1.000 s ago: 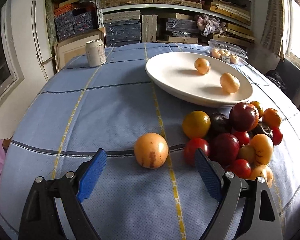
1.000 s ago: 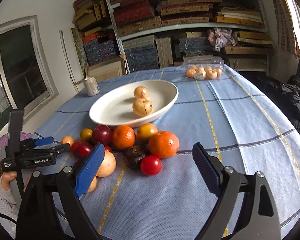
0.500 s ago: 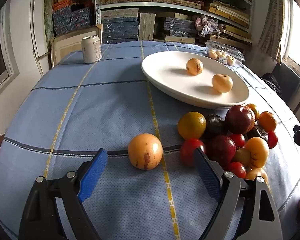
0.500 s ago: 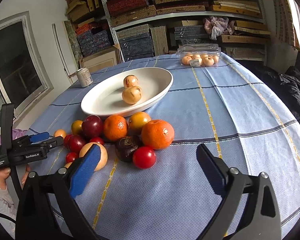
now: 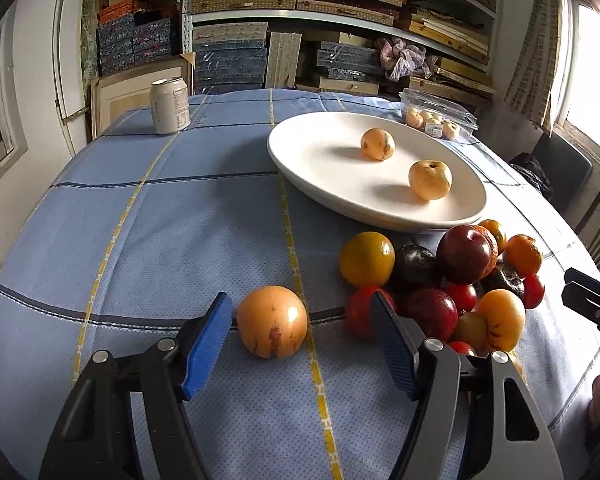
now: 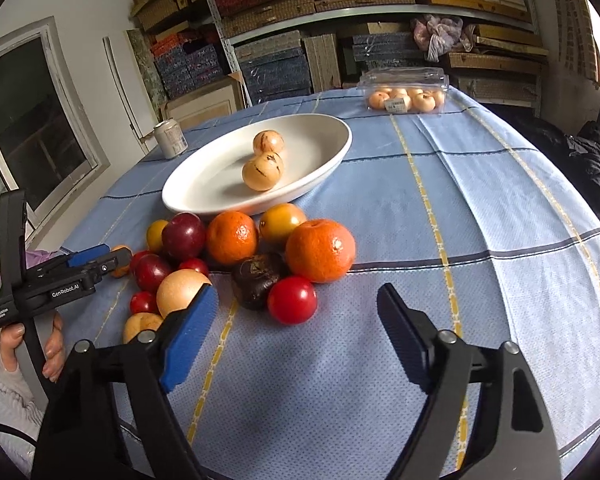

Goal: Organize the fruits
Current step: 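Close the left tool on the large pepino while the right tool grasps another pale pepino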

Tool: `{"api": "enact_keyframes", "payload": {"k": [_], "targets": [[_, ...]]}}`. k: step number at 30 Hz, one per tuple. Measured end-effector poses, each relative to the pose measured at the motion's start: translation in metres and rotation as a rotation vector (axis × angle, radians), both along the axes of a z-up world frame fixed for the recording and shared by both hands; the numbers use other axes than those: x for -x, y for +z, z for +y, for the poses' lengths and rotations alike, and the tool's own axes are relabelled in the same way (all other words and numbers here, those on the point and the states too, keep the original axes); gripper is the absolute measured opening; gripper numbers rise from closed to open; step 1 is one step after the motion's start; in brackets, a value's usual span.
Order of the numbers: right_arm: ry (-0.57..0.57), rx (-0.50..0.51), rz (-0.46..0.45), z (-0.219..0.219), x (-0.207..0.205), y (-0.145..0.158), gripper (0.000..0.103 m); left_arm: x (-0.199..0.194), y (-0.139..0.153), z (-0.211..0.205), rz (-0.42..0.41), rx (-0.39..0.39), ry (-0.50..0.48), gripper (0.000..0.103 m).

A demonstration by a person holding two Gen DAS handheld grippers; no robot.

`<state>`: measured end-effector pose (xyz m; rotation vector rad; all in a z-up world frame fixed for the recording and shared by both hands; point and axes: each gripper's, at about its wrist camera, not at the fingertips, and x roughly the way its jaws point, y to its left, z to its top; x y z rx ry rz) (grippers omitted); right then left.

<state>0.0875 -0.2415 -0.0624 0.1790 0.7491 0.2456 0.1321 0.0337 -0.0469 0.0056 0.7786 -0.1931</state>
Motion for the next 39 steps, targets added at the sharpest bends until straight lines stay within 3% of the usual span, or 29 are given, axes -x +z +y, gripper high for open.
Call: {"api": "enact_keyframes", "payload": {"k": [2, 6, 18, 22, 29, 31, 35, 39], "targets": [[0.002, 0.003, 0.009, 0.001, -0.001, -0.001, 0.074, 0.000, 0.000, 0.000, -0.001, 0.002, -0.005, 0.067], [0.000, 0.005, 0.028, 0.001, -0.004, -0.004, 0.067, -0.001, 0.001, 0.001, -0.013, -0.045, 0.005, 0.046], [0.017, 0.018, 0.030, 0.003, -0.005, -0.005, 0.067, -0.010, -0.012, 0.005, 0.085, -0.011, -0.006, 0.045], [0.031, 0.017, 0.007, 0.006, -0.002, -0.001, 0.067, -0.012, -0.013, 0.008, 0.096, 0.012, -0.004, 0.038], [0.146, 0.008, -0.046, 0.024, 0.011, 0.009, 0.067, -0.014, -0.013, 0.009, 0.098, 0.024, -0.001, 0.039], [0.181, 0.013, -0.050, 0.033, 0.016, 0.011, 0.061, -0.014, -0.013, 0.009, 0.098, 0.023, -0.001, 0.038], [0.267, 0.005, 0.025, 0.063, 0.019, 0.007, 0.049, -0.014, -0.012, 0.011, 0.093, 0.024, 0.007, 0.038], [0.306, 0.021, 0.071, 0.091, 0.021, 0.003, 0.048, -0.009, -0.006, 0.014, 0.063, 0.029, 0.016, 0.038]]}}
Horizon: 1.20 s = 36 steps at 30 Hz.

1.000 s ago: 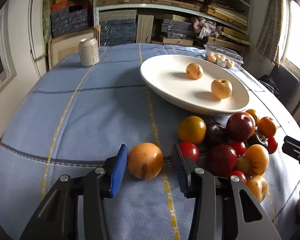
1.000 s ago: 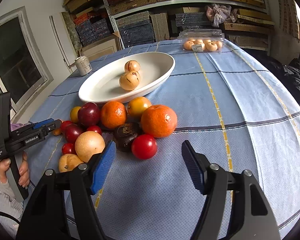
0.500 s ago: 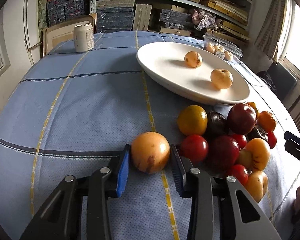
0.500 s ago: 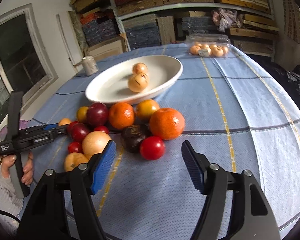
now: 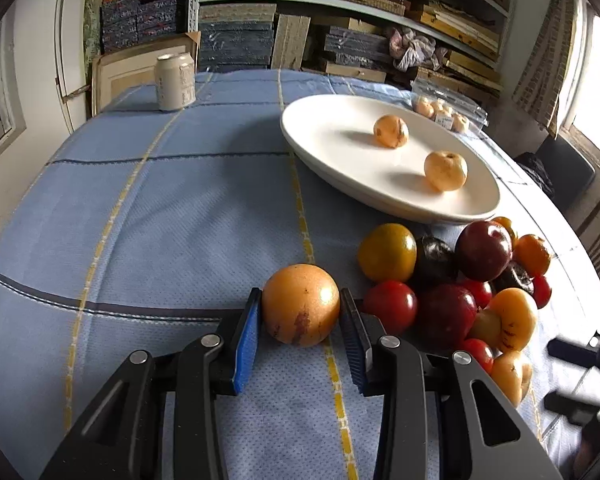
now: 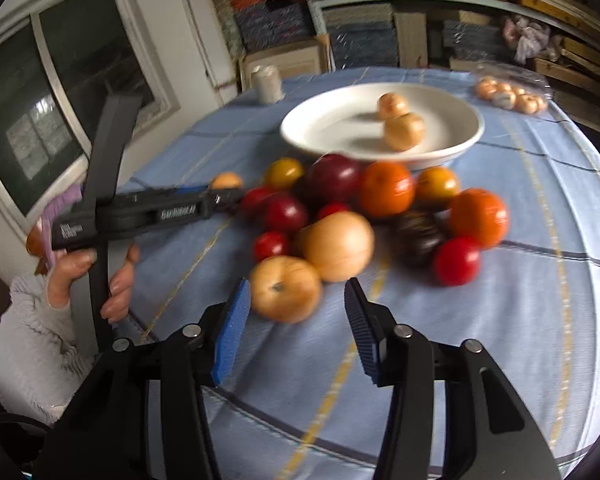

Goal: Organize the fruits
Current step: 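Close the left tool on the large pepino while the right tool grasps another pale pepino, then place both pepinos on the white plate and open both tools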

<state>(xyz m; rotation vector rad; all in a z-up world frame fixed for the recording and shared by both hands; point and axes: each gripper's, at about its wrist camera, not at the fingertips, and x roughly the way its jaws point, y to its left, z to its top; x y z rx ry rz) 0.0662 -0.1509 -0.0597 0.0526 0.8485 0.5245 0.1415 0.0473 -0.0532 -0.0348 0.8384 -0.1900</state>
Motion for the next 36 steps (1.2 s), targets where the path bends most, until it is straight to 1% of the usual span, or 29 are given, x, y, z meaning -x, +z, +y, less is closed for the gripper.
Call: {"api": "enact_keyframes", "payload": {"k": [3, 6, 9, 11, 12, 15, 17, 19, 21, 24, 25, 28, 29, 31, 33, 34, 36], "targets": [[0.010, 0.028, 0.014, 0.018, 0.001, -0.002, 0.048, 0.002, 0.001, -0.002, -0.005, 0.000, -0.008, 0.038], [-0.023, 0.083, -0.001, 0.031, 0.001, -0.003, 0.048, 0.004, 0.003, -0.004, -0.011, 0.009, -0.022, 0.038], [-0.051, 0.111, 0.004, 0.036, -0.006, -0.006, 0.048, 0.007, 0.005, -0.005, -0.019, 0.015, -0.028, 0.038], [-0.052, 0.140, 0.040, 0.041, -0.012, -0.013, 0.047, 0.008, 0.005, -0.005, -0.019, 0.020, -0.030, 0.038], [-0.049, 0.139, 0.051, 0.042, -0.014, -0.014, 0.045, 0.009, 0.005, -0.005, -0.019, 0.022, -0.030, 0.038], [-0.062, 0.118, 0.034, 0.038, -0.013, -0.013, 0.045, 0.009, 0.005, -0.005, -0.020, 0.020, -0.028, 0.038], [-0.055, 0.102, 0.040, 0.035, -0.014, -0.013, 0.045, 0.010, 0.005, -0.004, -0.018, 0.021, -0.027, 0.038], [-0.050, 0.074, 0.049, 0.031, -0.012, -0.013, 0.045, 0.011, 0.004, -0.002, -0.017, 0.021, -0.020, 0.038], [-0.049, 0.037, 0.037, 0.025, -0.007, -0.009, 0.045, 0.013, 0.004, -0.001, -0.022, 0.022, -0.013, 0.038], [-0.048, 0.012, -0.011, 0.012, 0.003, 0.012, 0.045, 0.014, 0.014, 0.005, -0.048, 0.035, 0.018, 0.038], [-0.053, 0.010, -0.033, 0.007, 0.002, 0.021, 0.045, 0.012, 0.022, 0.007, -0.054, 0.043, 0.024, 0.038], [-0.098, 0.004, -0.127, -0.015, -0.010, 0.062, 0.045, 0.002, 0.047, 0.007, -0.088, 0.018, 0.032, 0.038], [-0.121, -0.005, -0.167, -0.025, -0.019, 0.081, 0.045, -0.004, 0.061, 0.006, -0.112, 0.004, 0.043, 0.038], [-0.162, -0.025, -0.236, -0.038, -0.037, 0.112, 0.045, -0.016, 0.083, 0.005, -0.143, 0.003, 0.056, 0.038], [-0.191, -0.052, -0.280, -0.050, -0.060, 0.135, 0.045, -0.032, 0.106, 0.000, -0.174, -0.004, 0.066, 0.038], [-0.210, -0.059, -0.295, -0.055, -0.073, 0.143, 0.045, -0.037, 0.110, -0.003, -0.182, -0.010, 0.070, 0.038], [-0.247, -0.055, -0.309, -0.060, -0.099, 0.146, 0.045, -0.054, 0.115, -0.016, -0.184, -0.018, 0.070, 0.038]]}}
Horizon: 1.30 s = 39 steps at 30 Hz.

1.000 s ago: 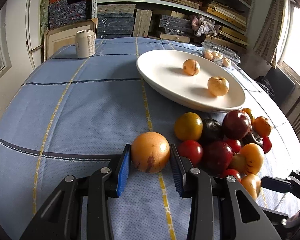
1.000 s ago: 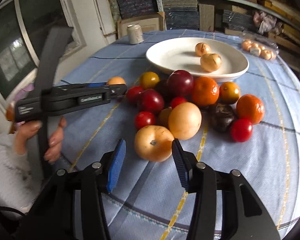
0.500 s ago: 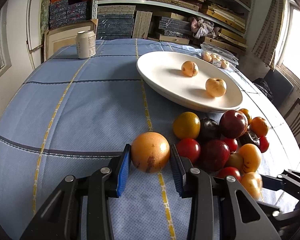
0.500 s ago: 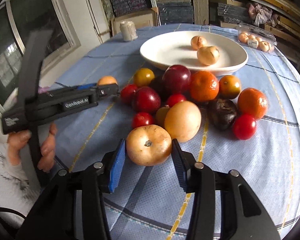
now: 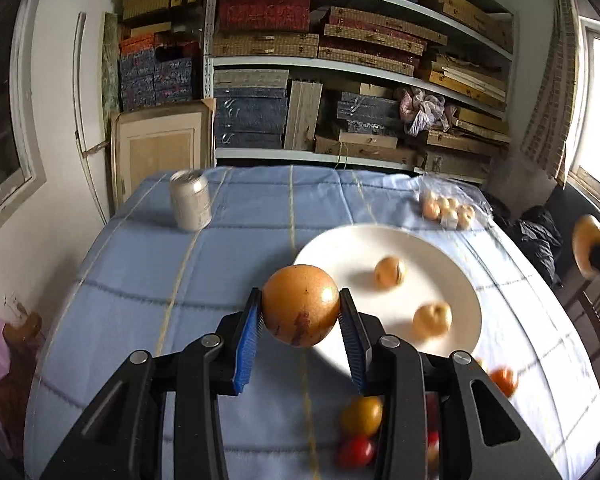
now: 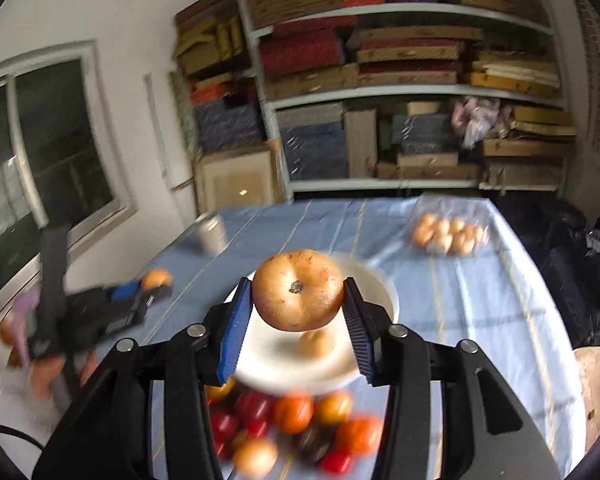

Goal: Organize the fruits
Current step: 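Place both pepinos on the white plate and open both tools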

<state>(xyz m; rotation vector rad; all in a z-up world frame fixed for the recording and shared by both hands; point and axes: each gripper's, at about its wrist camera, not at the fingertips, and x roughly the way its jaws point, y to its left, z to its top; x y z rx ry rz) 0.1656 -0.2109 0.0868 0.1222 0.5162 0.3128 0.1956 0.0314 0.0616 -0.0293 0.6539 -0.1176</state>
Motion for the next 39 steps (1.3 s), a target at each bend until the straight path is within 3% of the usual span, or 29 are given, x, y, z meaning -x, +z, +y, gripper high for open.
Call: {"api": "enact_keyframes", "payload": {"k": [2, 6, 12, 17, 25, 28, 32, 35, 37, 39], "targets": [[-0.025, -0.012, 0.035, -0.005, -0.036, -0.012, 0.045, -0.020, -0.009, -0.013, 0.028, 0.007, -0.003, 0.038], [-0.032, -0.038, 0.187, -0.006, -0.101, -0.070, 0.045, -0.054, -0.048, -0.035, 0.118, 0.026, -0.007, 0.038], [-0.009, 0.004, 0.289, 0.003, -0.129, -0.121, 0.045, -0.078, -0.084, -0.048, 0.172, -0.007, -0.024, 0.038], [-0.018, 0.013, 0.322, 0.003, -0.136, -0.137, 0.045, -0.079, -0.091, -0.043, 0.187, 0.003, -0.031, 0.038], [-0.014, -0.002, 0.291, 0.001, -0.129, -0.124, 0.047, -0.075, -0.087, -0.042, 0.178, -0.001, -0.040, 0.040], [-0.010, -0.023, 0.247, -0.002, -0.119, -0.108, 0.047, -0.071, -0.081, -0.040, 0.162, 0.001, -0.038, 0.040], [0.013, -0.057, 0.128, -0.003, -0.087, -0.064, 0.048, -0.055, -0.057, -0.027, 0.110, 0.040, -0.020, 0.041], [0.024, -0.069, 0.022, -0.005, -0.049, -0.036, 0.067, -0.026, -0.043, -0.011, 0.077, 0.067, 0.008, 0.053], [0.027, -0.080, -0.024, -0.008, -0.022, -0.029, 0.070, -0.006, -0.044, -0.005, 0.075, 0.056, 0.028, 0.064], [0.016, -0.085, -0.059, -0.014, 0.009, -0.035, 0.071, 0.017, -0.050, 0.001, 0.085, 0.041, 0.040, 0.064]]}}
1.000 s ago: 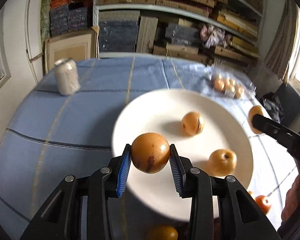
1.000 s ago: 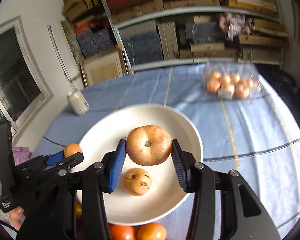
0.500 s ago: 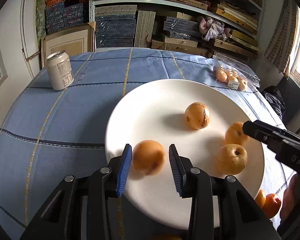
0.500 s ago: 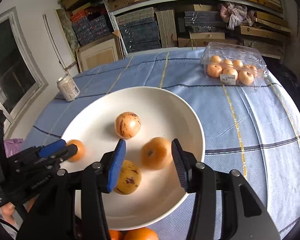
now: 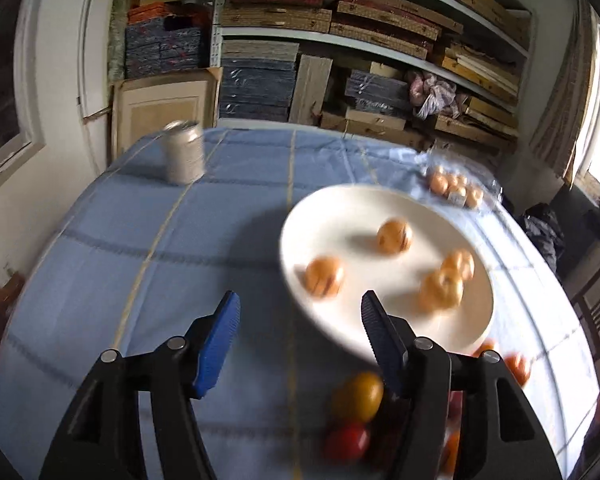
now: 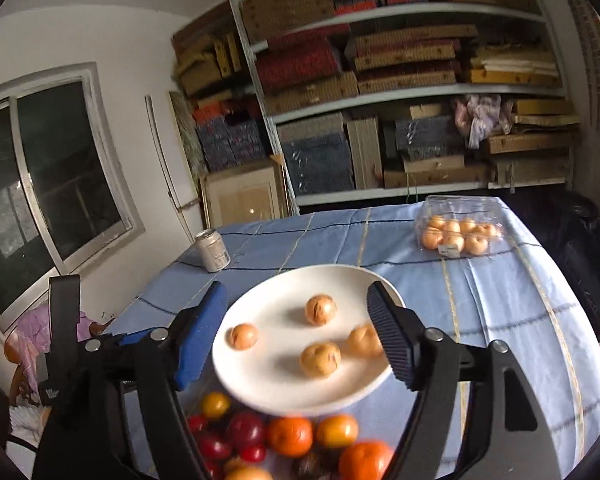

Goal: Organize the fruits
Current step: 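Place both pepinos on the white plate and open both tools, then move the left tool down to the red tomato beside the fruit cluster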

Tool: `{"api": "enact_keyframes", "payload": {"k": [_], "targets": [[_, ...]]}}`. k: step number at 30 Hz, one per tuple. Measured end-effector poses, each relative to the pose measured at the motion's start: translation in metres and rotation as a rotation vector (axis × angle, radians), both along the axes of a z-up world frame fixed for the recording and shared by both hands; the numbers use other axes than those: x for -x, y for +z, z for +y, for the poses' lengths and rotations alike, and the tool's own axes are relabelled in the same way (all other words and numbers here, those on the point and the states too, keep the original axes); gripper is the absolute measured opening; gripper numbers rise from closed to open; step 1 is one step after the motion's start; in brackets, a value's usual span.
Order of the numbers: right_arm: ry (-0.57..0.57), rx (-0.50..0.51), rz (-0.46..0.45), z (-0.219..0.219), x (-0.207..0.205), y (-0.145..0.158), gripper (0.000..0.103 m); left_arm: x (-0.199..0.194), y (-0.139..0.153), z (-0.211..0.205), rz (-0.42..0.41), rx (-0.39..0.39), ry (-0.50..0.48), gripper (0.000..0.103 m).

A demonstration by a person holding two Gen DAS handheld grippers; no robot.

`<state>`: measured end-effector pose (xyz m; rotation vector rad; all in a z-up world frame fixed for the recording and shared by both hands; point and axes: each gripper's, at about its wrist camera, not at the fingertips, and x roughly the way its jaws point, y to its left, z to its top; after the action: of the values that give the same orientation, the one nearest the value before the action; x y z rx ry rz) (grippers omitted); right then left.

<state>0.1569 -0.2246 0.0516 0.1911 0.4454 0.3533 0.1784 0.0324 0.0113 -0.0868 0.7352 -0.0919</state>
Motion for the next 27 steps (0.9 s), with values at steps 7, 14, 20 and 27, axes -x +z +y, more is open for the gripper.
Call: {"api": "enact_keyframes", "payload": {"k": [7, 14, 20, 27], "targets": [[-0.100, 0.063, -0.050, -0.024, 0.080, -0.058, 0.086, 0.061, -0.035, 0.017, 0.007, 0.055, 0.050, 0.066], [-0.124, 0.048, 0.009, -0.036, 0.098, -0.074, 0.089, 0.077, -0.040, -0.002, -0.010, -0.014, 0.000, 0.071], [-0.147, 0.064, 0.055, -0.036, 0.094, -0.080, 0.089, 0.074, -0.047, -0.006, 0.004, -0.048, -0.008, 0.071], [-0.154, 0.062, 0.086, -0.036, 0.086, -0.084, 0.089, 0.070, -0.053, -0.020, 0.013, -0.104, -0.065, 0.071]]}}
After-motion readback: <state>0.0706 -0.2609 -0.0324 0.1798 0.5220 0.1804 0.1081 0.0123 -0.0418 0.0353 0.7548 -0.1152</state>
